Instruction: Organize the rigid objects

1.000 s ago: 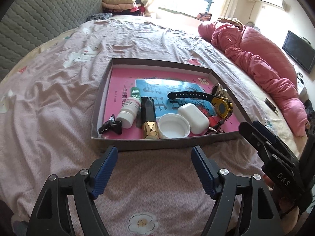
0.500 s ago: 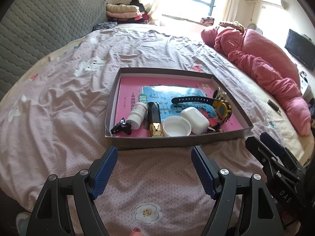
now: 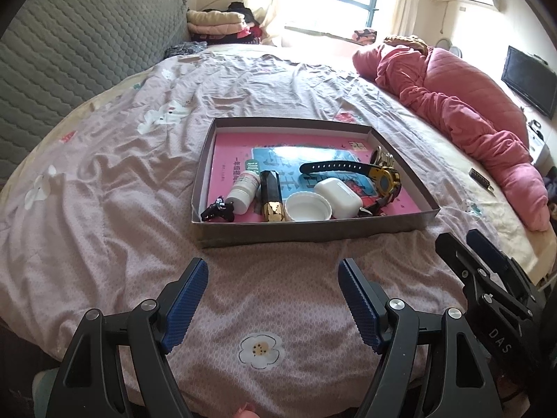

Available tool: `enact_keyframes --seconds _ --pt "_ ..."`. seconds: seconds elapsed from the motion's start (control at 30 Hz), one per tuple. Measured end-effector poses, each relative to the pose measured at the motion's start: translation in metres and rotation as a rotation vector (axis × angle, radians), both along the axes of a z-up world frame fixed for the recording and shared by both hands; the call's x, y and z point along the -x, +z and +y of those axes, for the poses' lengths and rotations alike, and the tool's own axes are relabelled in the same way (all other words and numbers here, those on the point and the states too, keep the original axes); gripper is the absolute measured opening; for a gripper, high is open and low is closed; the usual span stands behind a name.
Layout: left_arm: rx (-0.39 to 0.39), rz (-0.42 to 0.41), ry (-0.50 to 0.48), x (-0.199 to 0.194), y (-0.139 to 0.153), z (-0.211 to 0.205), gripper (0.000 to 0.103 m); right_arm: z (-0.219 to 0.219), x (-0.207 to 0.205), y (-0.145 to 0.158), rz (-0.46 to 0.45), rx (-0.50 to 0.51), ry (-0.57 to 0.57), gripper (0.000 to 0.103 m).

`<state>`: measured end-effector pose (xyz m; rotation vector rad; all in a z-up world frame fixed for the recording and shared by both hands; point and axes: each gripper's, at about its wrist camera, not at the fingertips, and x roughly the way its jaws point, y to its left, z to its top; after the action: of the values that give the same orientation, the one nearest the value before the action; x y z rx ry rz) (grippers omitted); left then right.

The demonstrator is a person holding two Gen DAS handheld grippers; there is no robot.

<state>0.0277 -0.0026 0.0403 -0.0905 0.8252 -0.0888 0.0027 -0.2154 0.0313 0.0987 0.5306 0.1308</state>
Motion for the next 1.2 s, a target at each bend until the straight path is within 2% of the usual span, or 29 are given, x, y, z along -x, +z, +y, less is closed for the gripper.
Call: enact_keyframes --seconds 0.33,0.57,0.9,1.2 --pt "0.008 -0.008 -0.004 0.009 -0.001 -0.005 0.078 0.009 0.012 -0.003 0.018 -0.004 -0.017 0.069" --pt "0.003 -0.003 0.008 0.017 -0.008 -0.005 0.078 0.020 0.017 -0.006 0.028 0.034 0.000 0.069" --pt "0.004 0.012 0.042 0.016 -0.023 0.003 0.078 0.028 0.014 -0.013 0.046 0.060 0.021 0.069" --pt "0.011 0.024 0.061 0.011 -0.035 0.008 0.078 0.023 0.006 -0.023 0.083 0.036 -0.009 0.069"
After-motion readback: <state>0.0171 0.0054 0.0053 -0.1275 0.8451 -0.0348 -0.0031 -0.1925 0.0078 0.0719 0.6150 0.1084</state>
